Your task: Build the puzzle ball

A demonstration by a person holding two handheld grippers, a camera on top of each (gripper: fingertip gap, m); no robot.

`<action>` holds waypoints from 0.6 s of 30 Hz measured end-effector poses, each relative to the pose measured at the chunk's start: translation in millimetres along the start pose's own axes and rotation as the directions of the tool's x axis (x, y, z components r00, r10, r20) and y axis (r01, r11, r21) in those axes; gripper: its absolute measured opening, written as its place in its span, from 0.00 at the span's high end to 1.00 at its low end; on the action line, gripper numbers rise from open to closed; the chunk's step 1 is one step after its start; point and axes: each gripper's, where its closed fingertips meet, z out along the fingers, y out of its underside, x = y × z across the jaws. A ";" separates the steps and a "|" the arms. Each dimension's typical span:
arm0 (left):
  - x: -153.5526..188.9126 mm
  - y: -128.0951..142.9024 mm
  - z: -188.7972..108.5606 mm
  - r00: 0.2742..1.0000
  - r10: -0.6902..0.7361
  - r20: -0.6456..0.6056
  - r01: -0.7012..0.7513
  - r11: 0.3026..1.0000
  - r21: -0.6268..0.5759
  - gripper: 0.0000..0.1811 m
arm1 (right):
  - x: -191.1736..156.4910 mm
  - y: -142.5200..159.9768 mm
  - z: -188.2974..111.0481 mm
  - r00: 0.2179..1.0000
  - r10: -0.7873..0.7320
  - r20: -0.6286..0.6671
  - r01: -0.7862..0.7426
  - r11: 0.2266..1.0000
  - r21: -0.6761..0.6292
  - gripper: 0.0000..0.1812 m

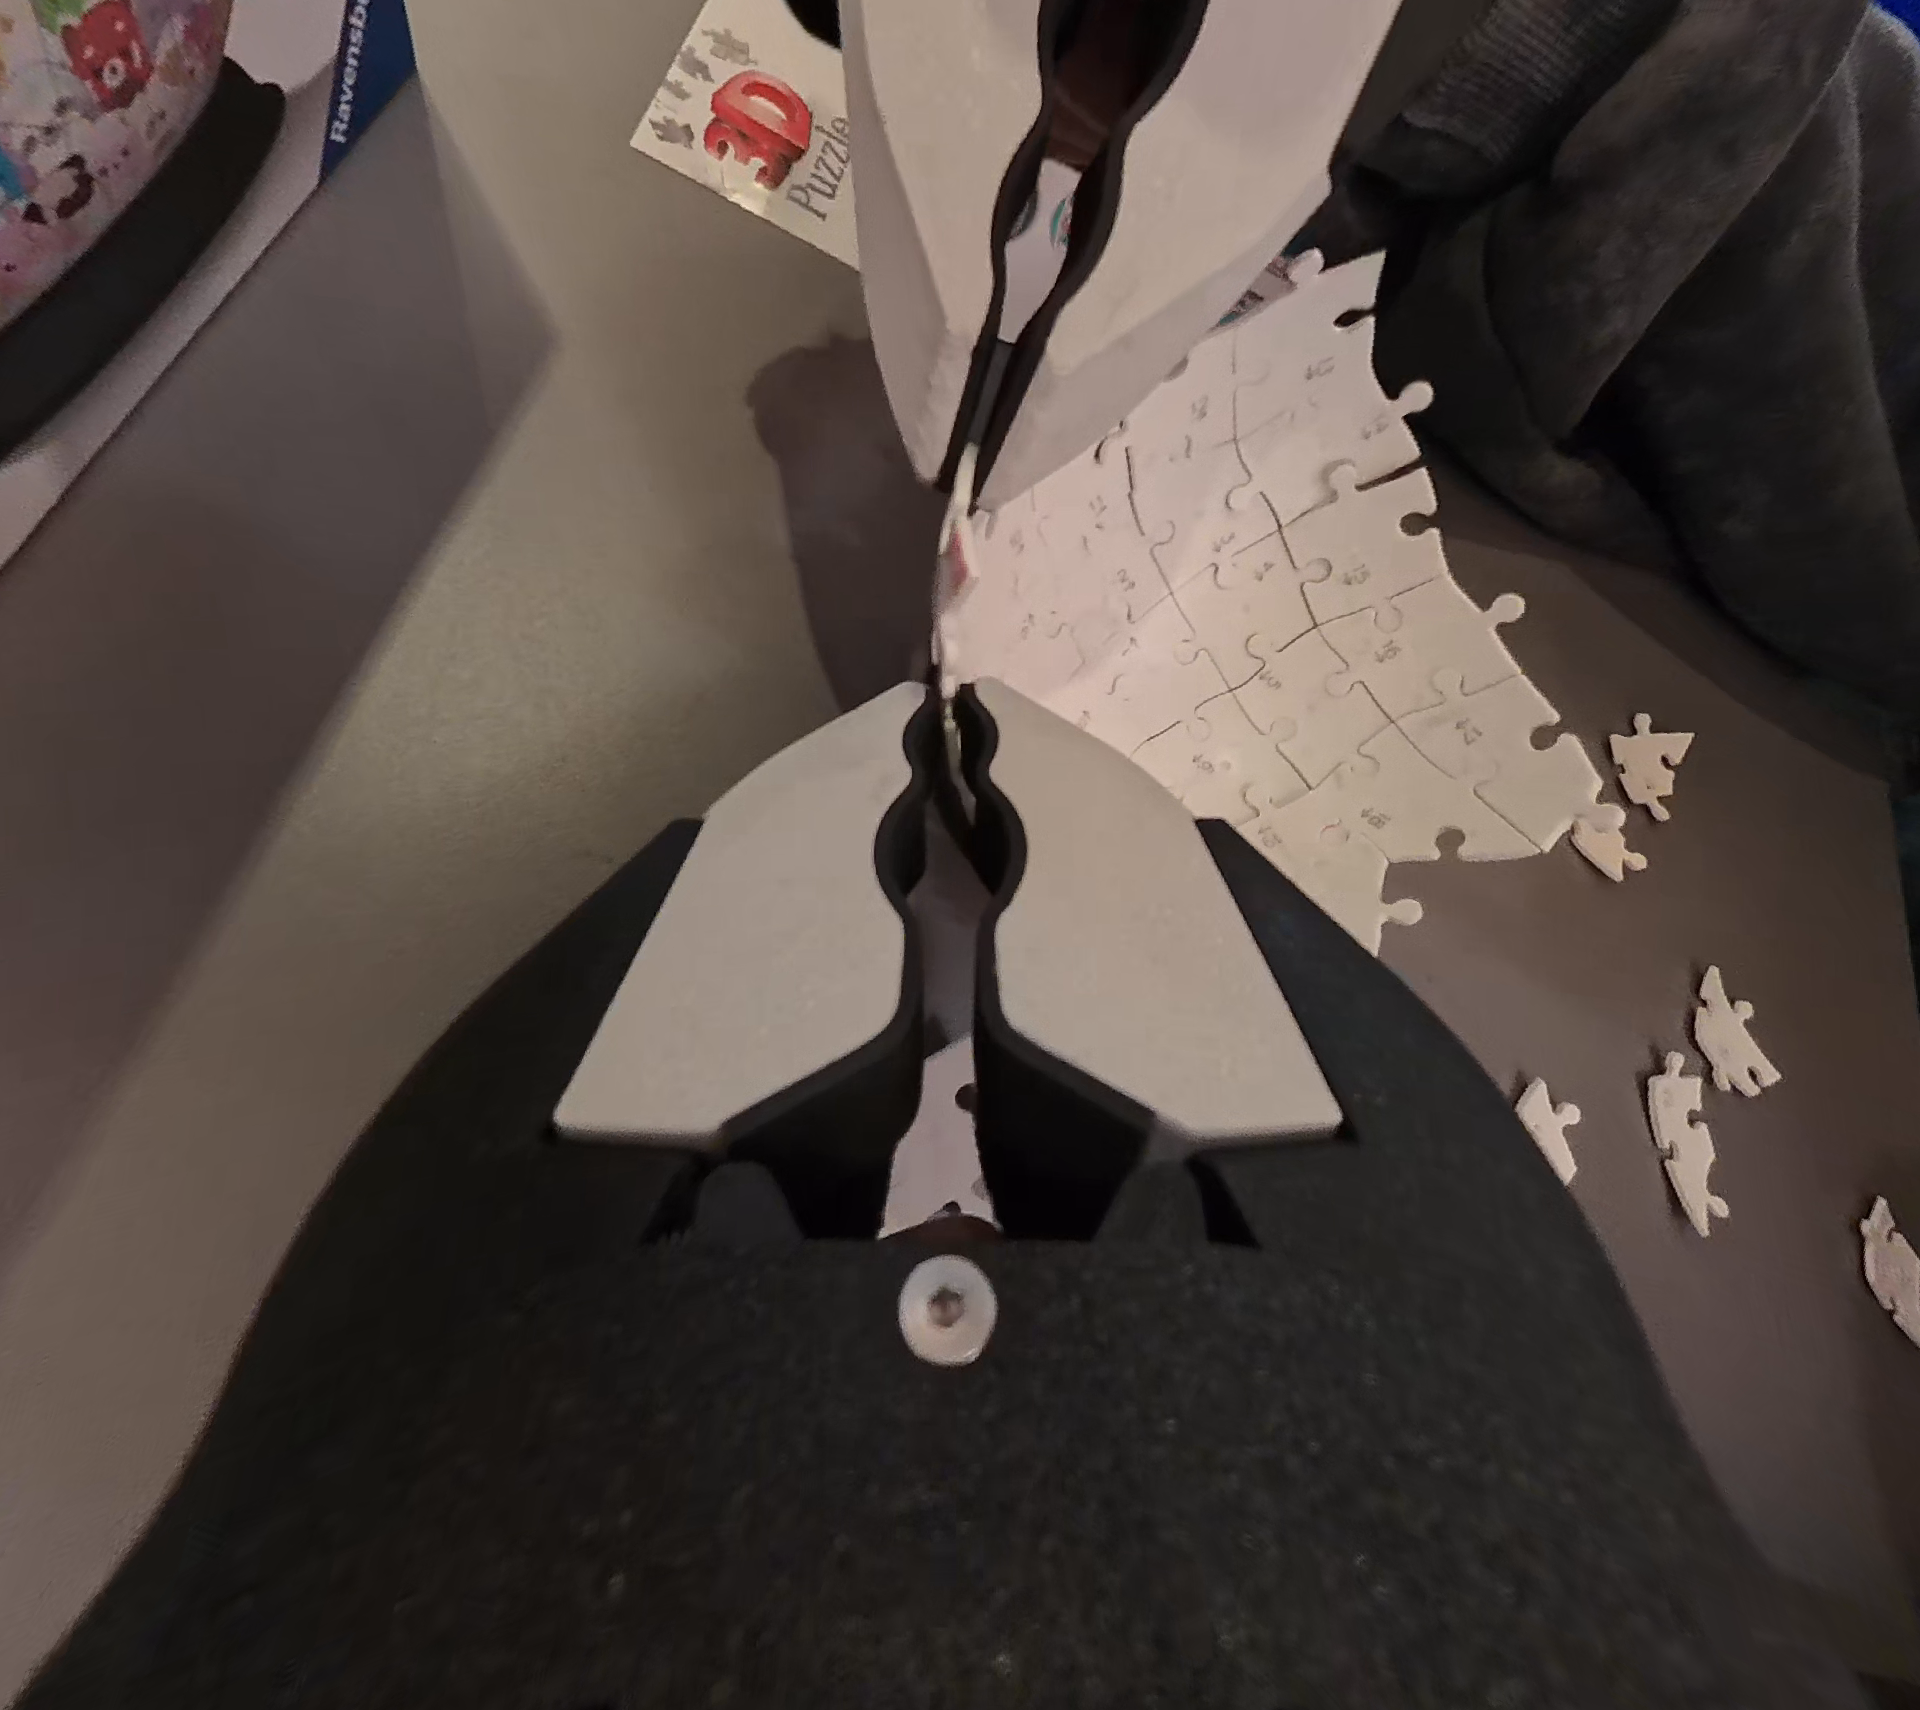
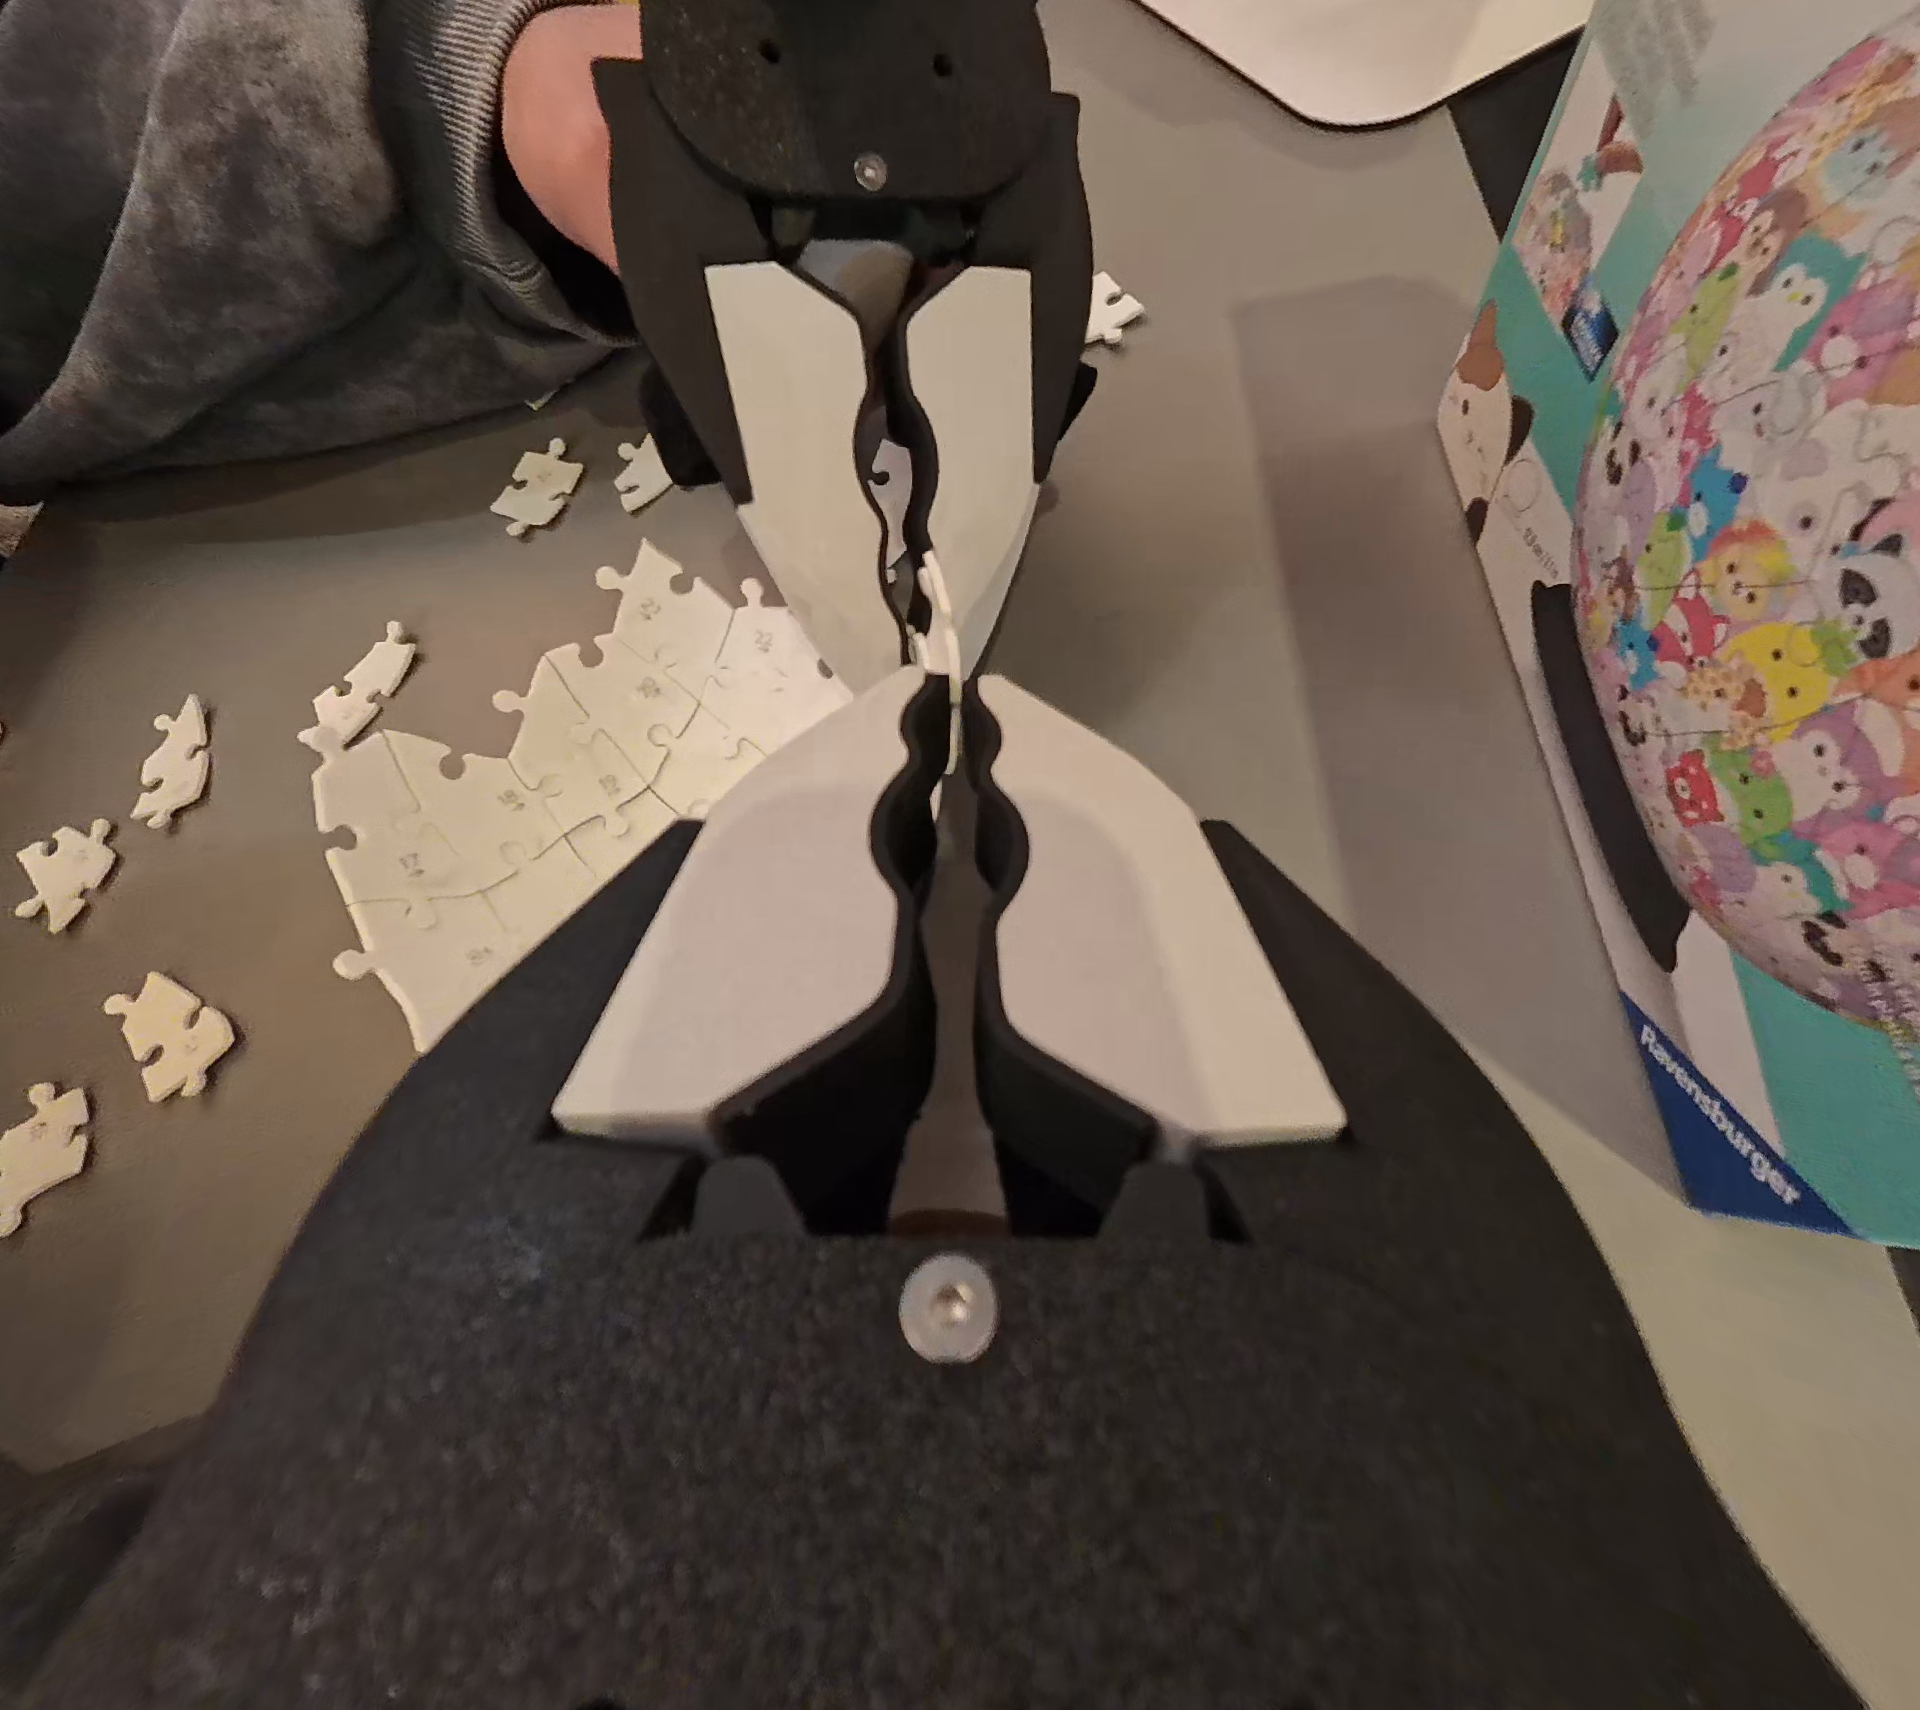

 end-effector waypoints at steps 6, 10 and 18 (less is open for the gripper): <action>-0.2 0.7 0.0 1.000 -0.007 -0.003 0.007 1.000 -0.004 0.99 | -2.2 -0.1 0.3 1.000 -0.020 -0.005 0.020 1.000 -0.015 0.99; -0.3 1.1 0.5 1.000 -0.009 -0.007 0.009 1.000 -0.002 0.99 | -1.2 1.0 0.6 1.000 -0.025 -0.012 0.025 0.999 -0.021 0.99; -0.6 1.3 0.5 1.000 -0.009 -0.005 0.009 1.000 -0.002 0.99 | 0.6 1.0 0.9 0.995 -0.079 -0.053 0.077 0.996 -0.039 0.99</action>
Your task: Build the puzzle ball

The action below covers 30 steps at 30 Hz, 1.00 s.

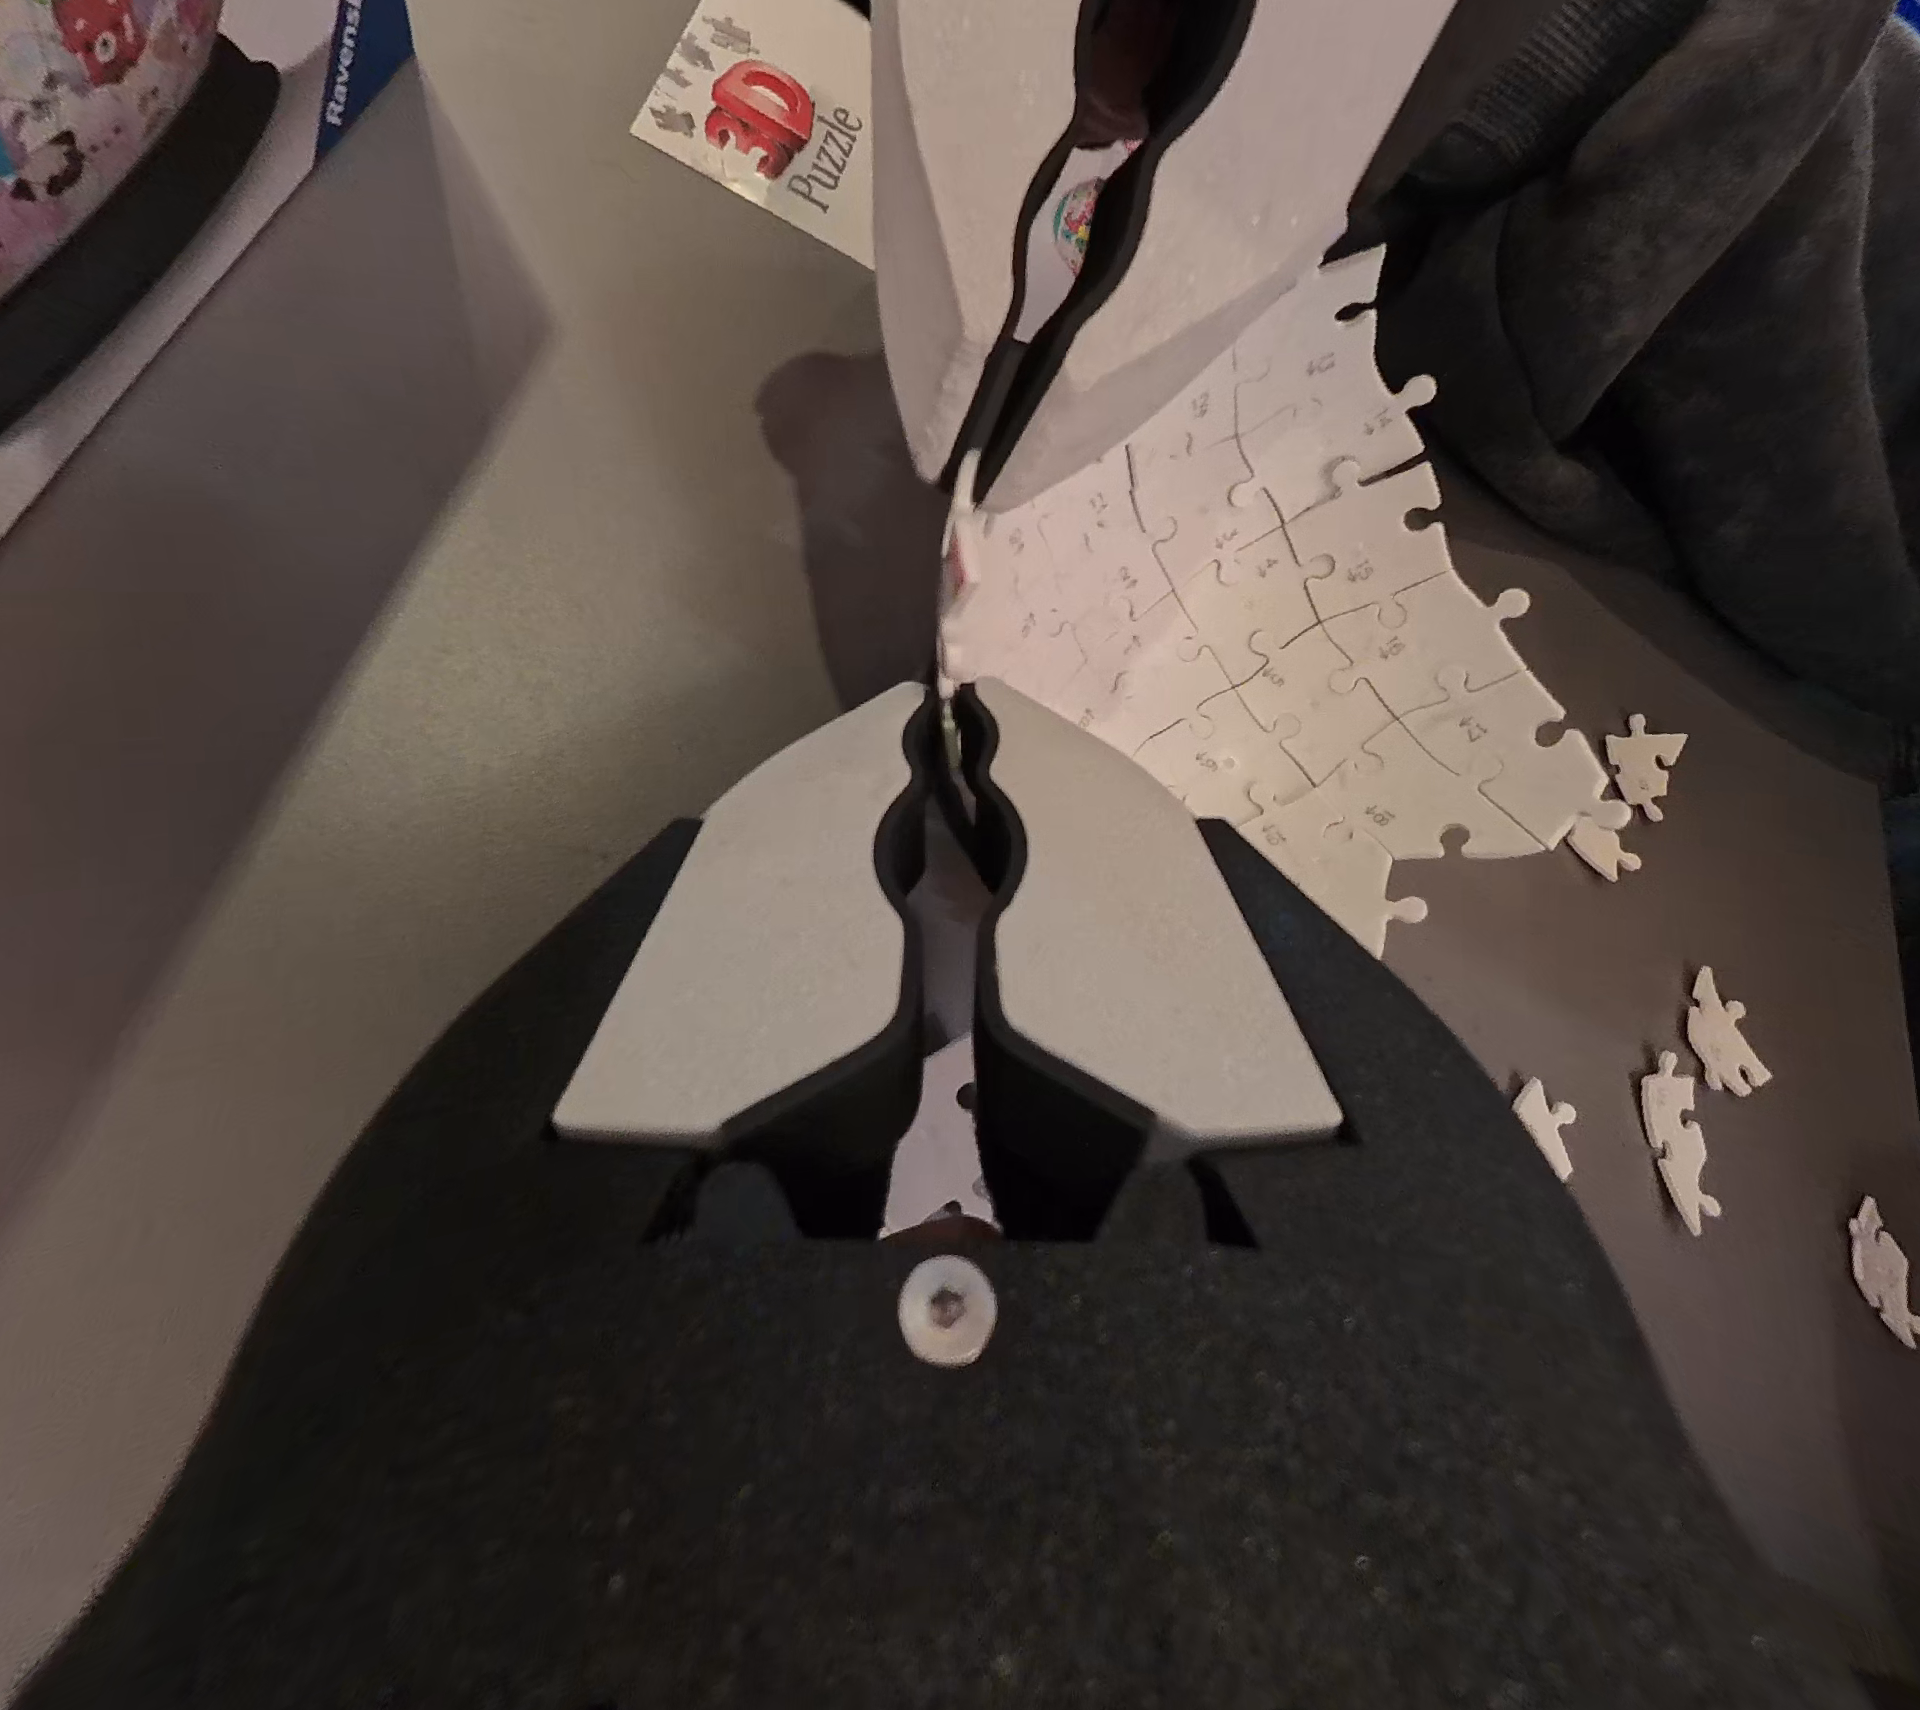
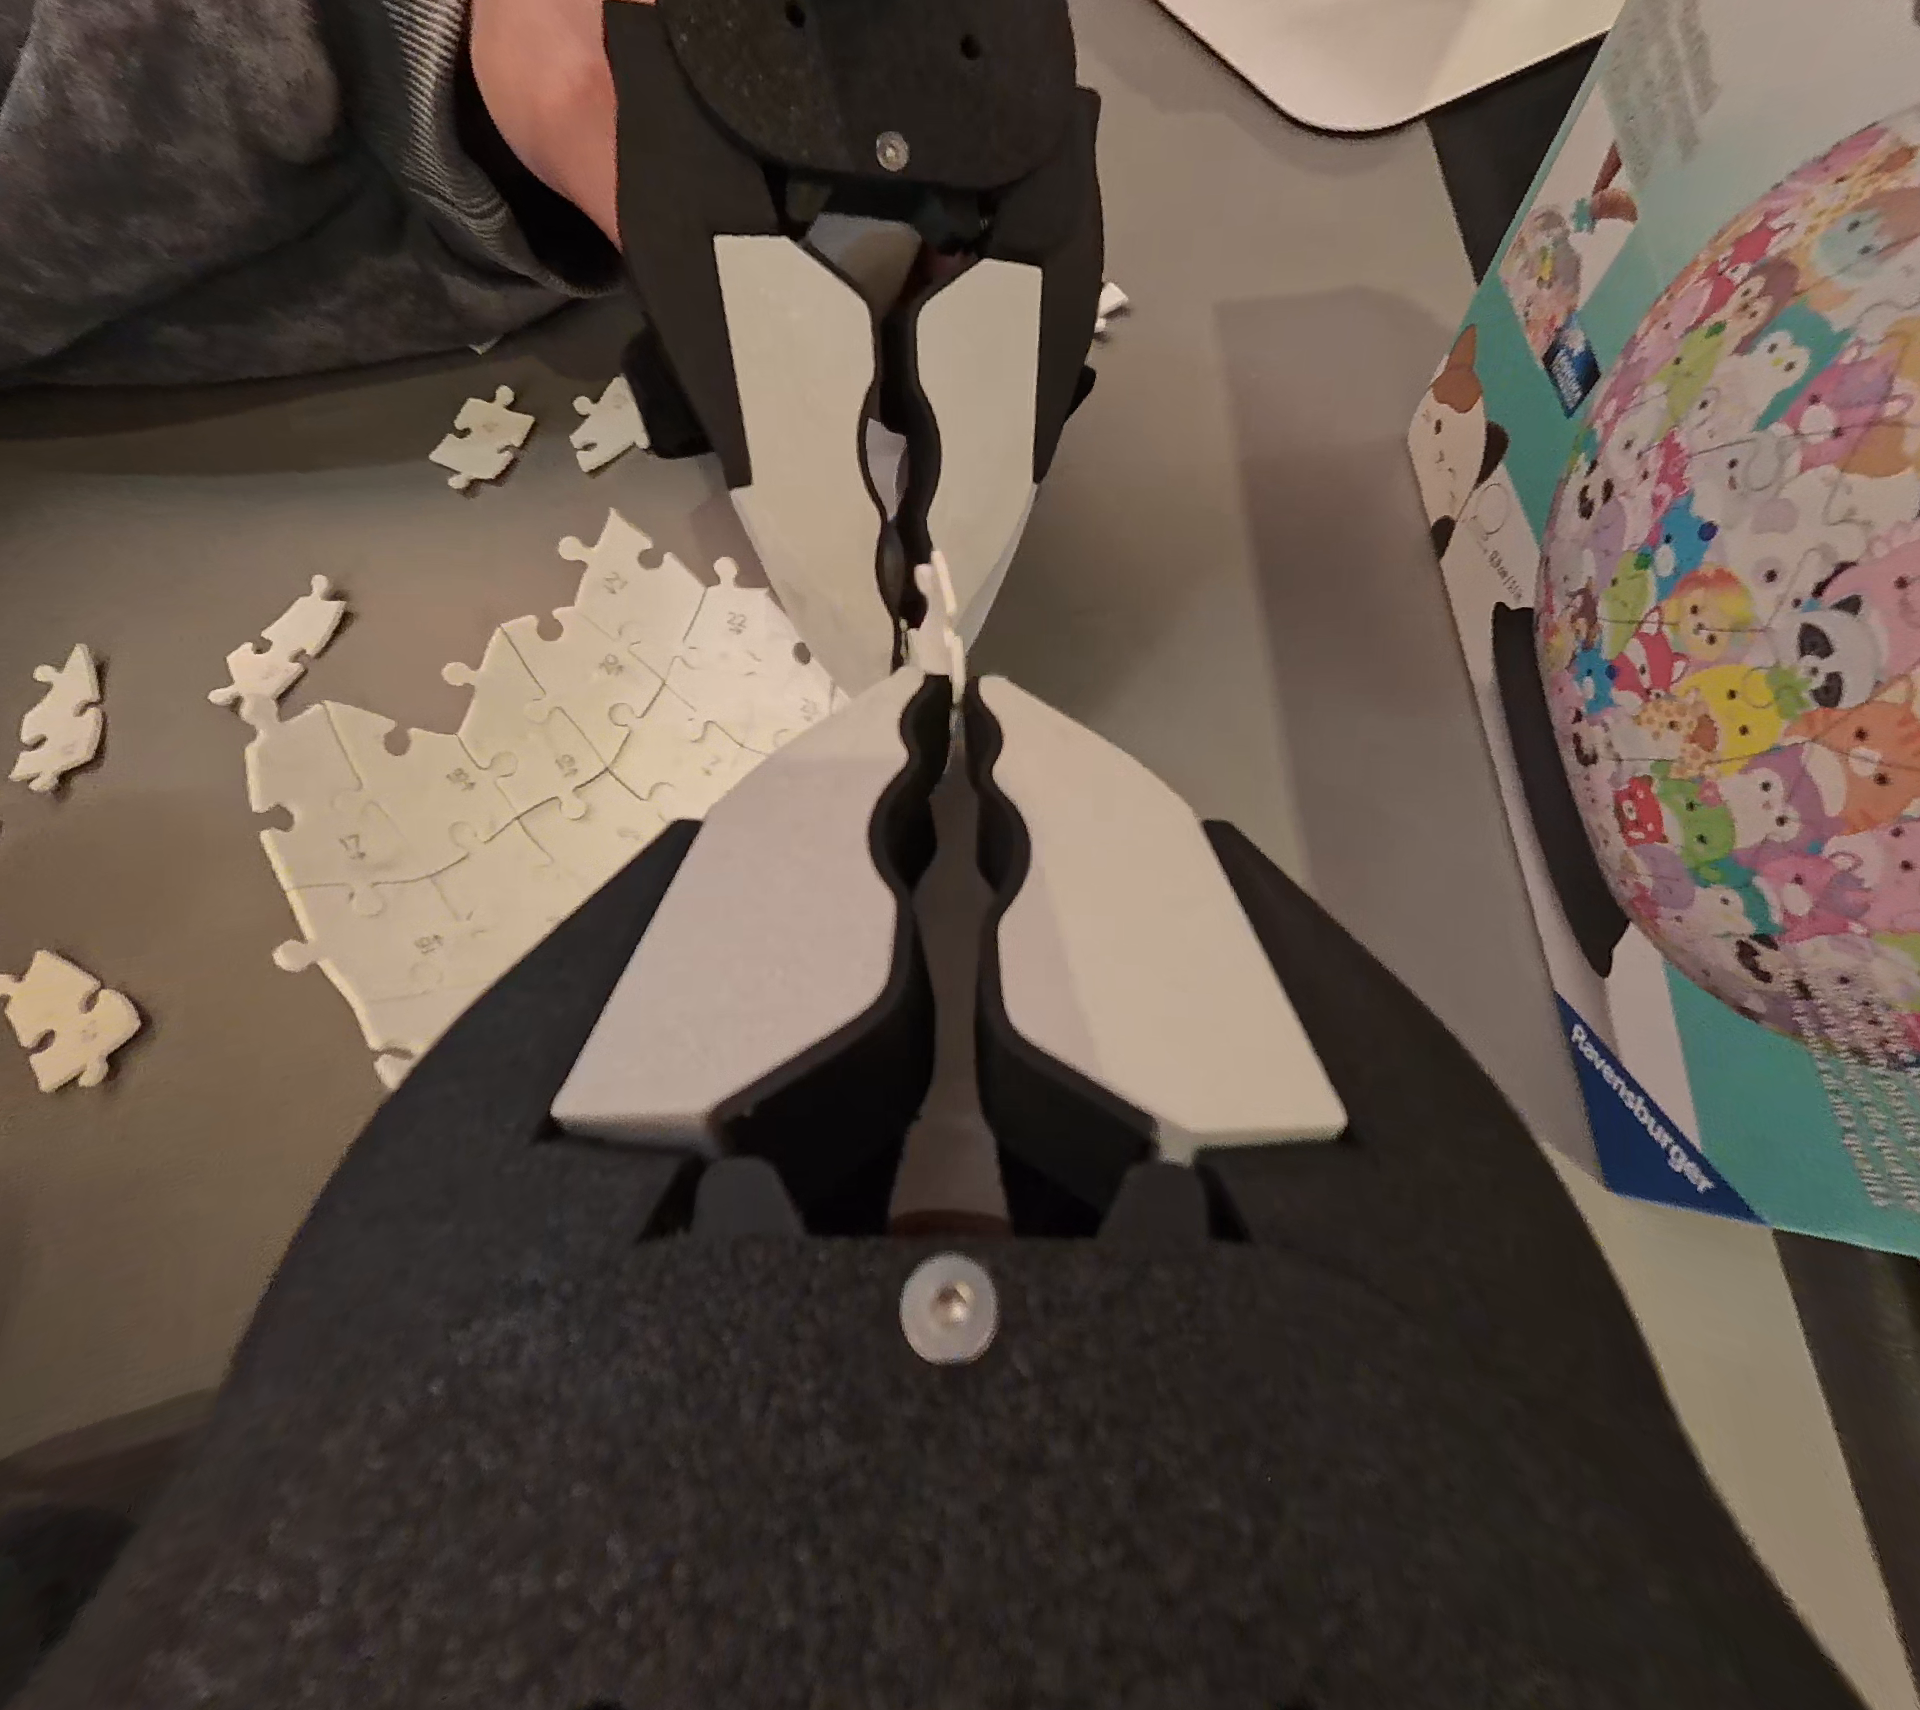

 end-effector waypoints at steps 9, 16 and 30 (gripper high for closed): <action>-0.1 0.6 -0.3 1.000 -0.001 0.003 0.001 1.000 -0.004 0.99 | -1.9 -0.1 0.1 0.997 -0.075 -0.031 0.074 0.997 -0.033 0.99; -0.1 1.2 -0.1 1.000 0.000 0.005 0.000 1.000 -0.010 0.99 | -0.7 0.3 0.7 0.994 -0.101 -0.044 0.100 0.995 -0.031 0.99; -0.1 0.9 -0.2 1.000 -0.015 -0.002 0.015 1.000 -0.007 0.99 | -4.6 -15.0 -21.5 0.991 -0.113 -0.067 0.114 0.993 0.010 0.94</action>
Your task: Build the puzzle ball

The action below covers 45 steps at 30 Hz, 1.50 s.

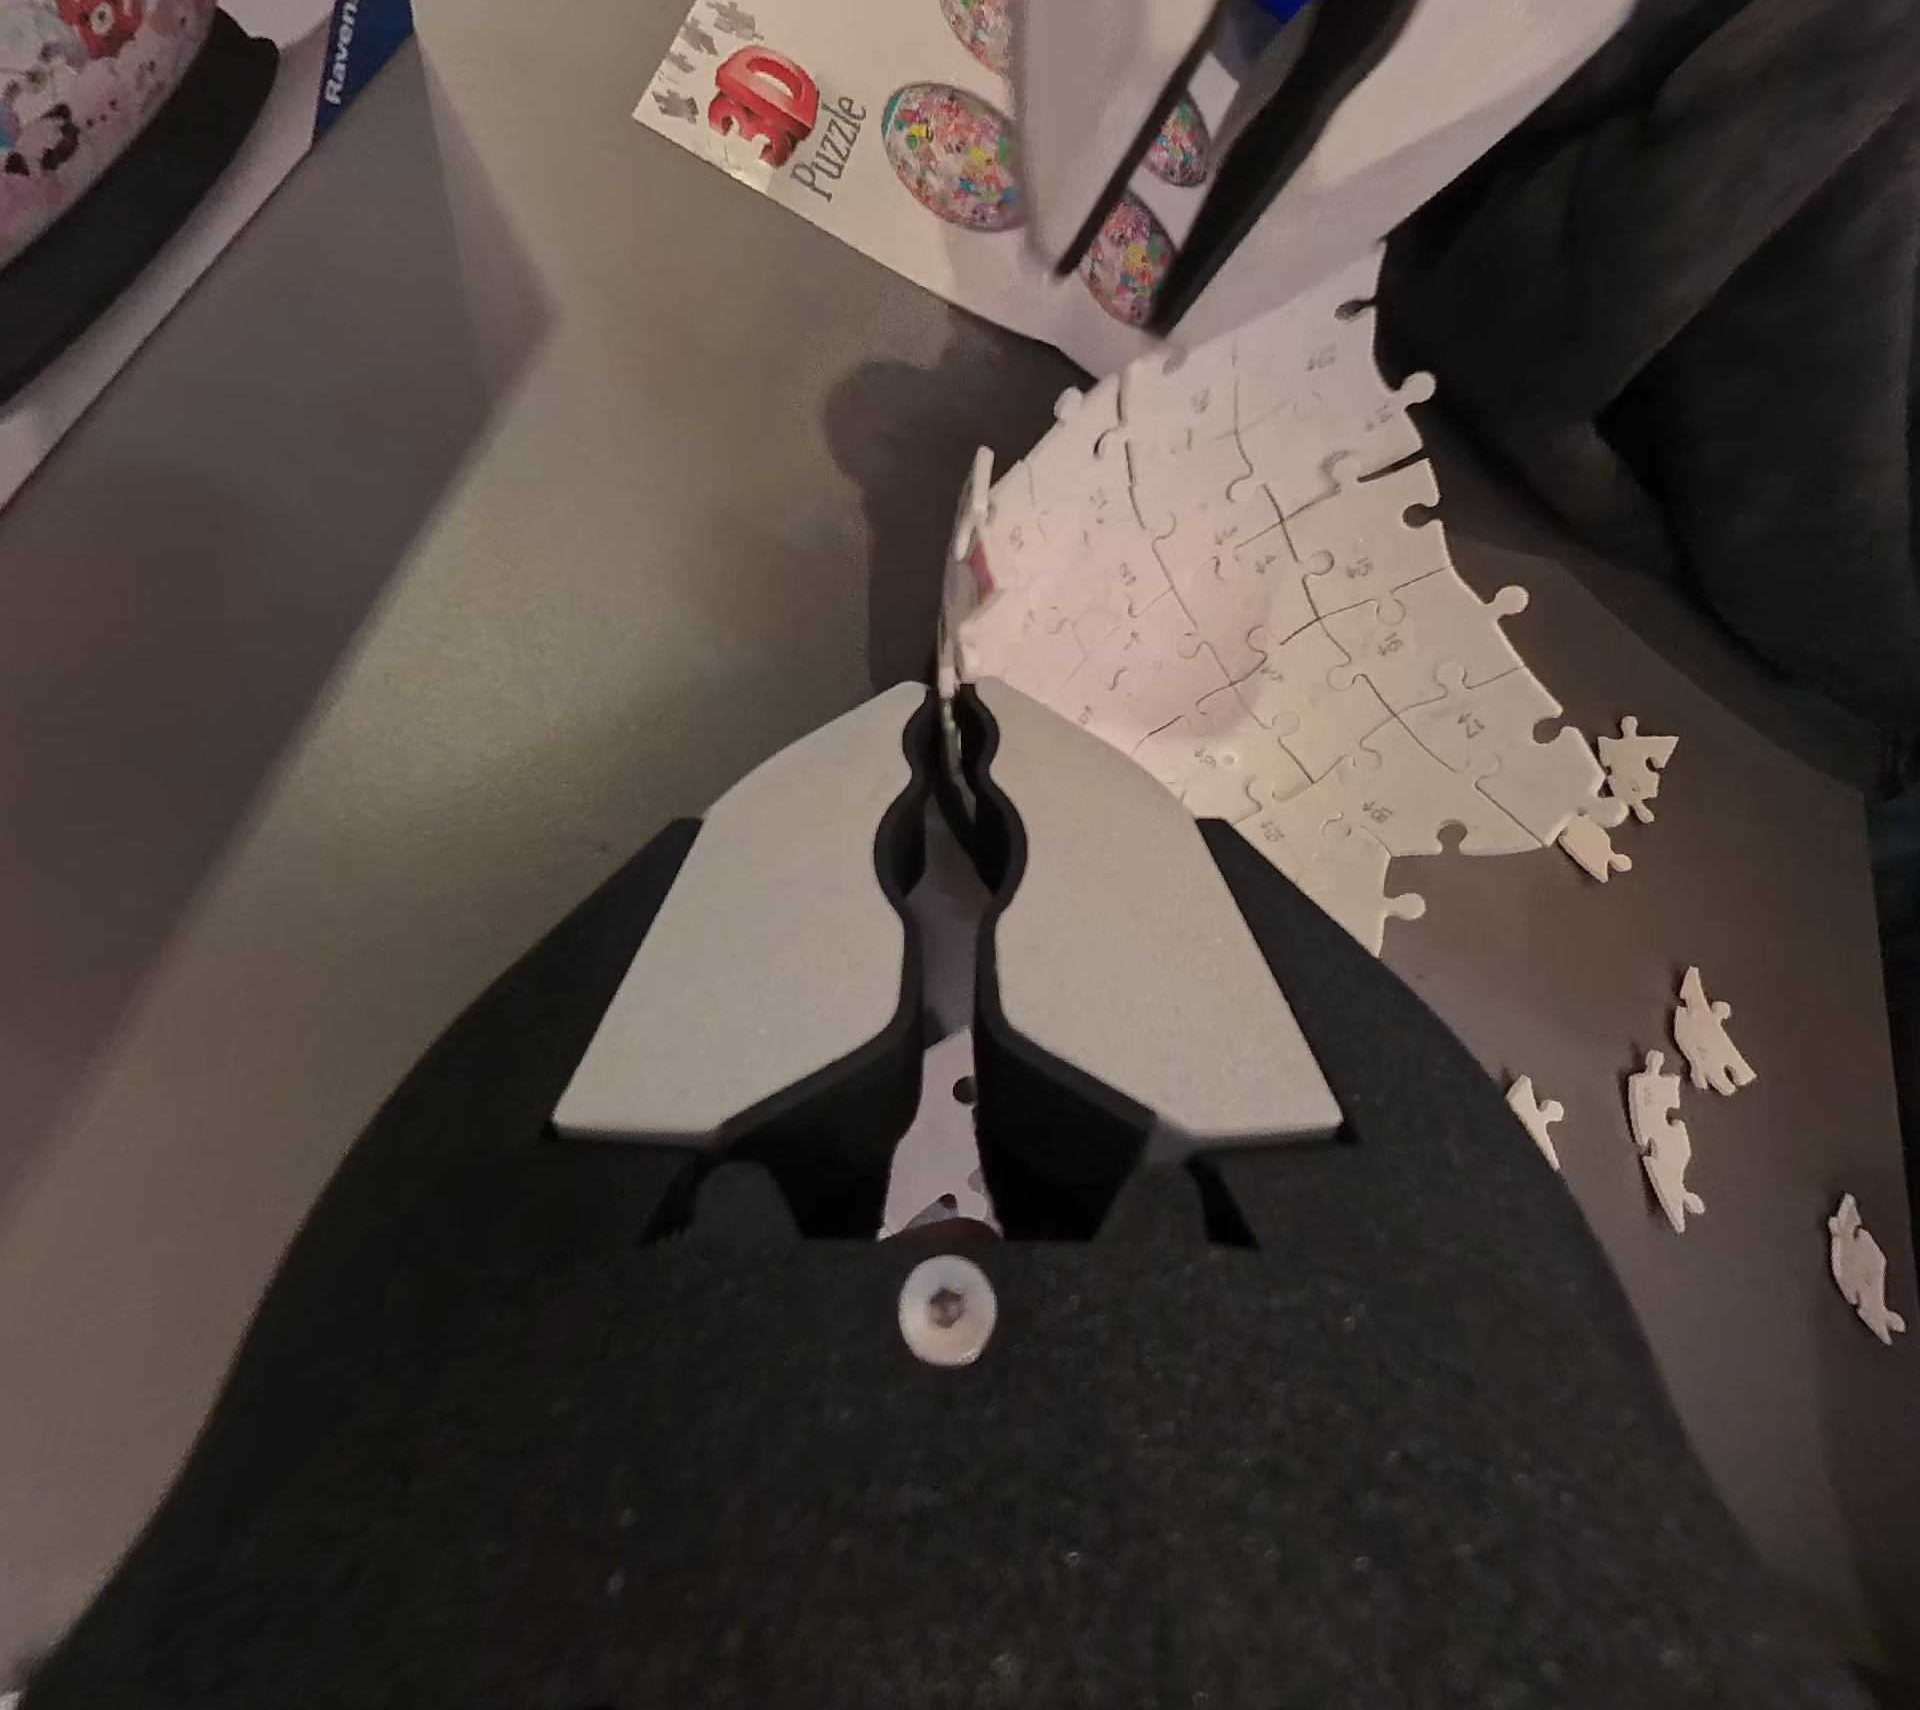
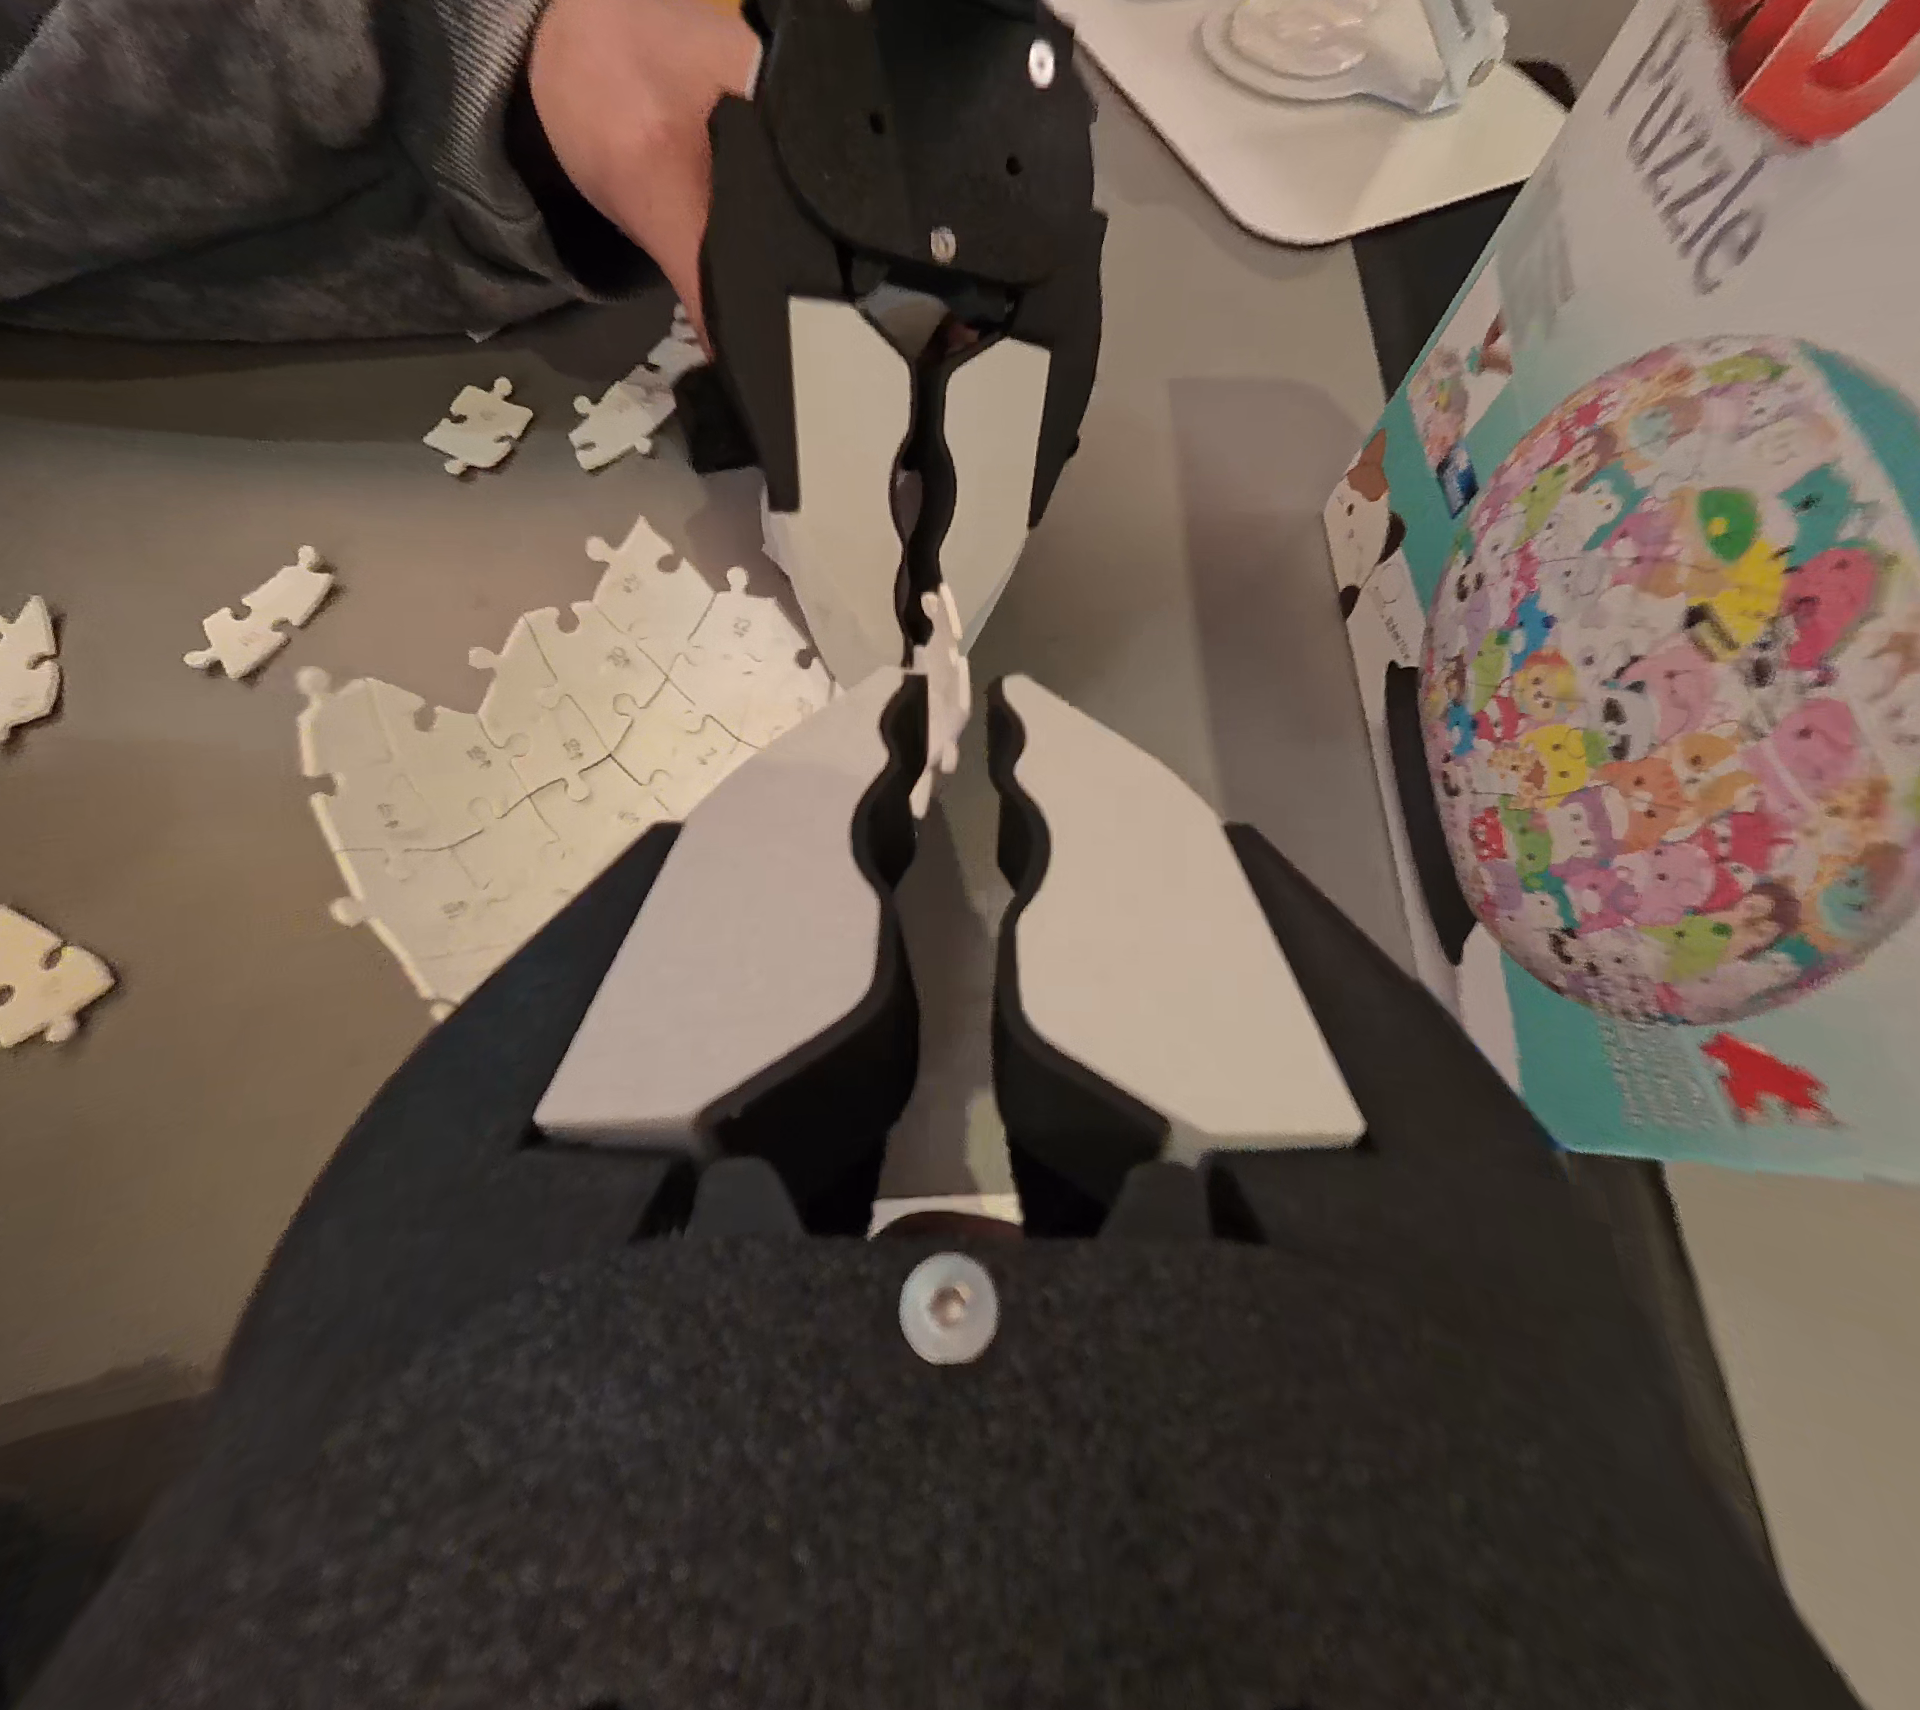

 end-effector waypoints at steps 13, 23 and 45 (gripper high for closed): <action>-2.6 1.6 -3.2 1.000 -0.008 -0.004 0.008 1.000 0.004 0.99 | -142.8 -43.8 -60.0 0.985 0.018 -0.170 -0.050 0.981 -0.187 0.86; -2.7 2.1 -3.9 1.000 0.004 0.011 -0.004 1.000 0.001 0.99 | -228.1 82.2 -10.5 0.918 0.252 -0.307 -0.336 0.904 -0.262 0.87; -2.9 3.5 -5.8 1.000 0.011 0.018 -0.011 1.000 -0.007 0.99 | -240.7 72.3 1.5 0.920 0.255 -0.296 -0.343 0.891 -0.297 0.89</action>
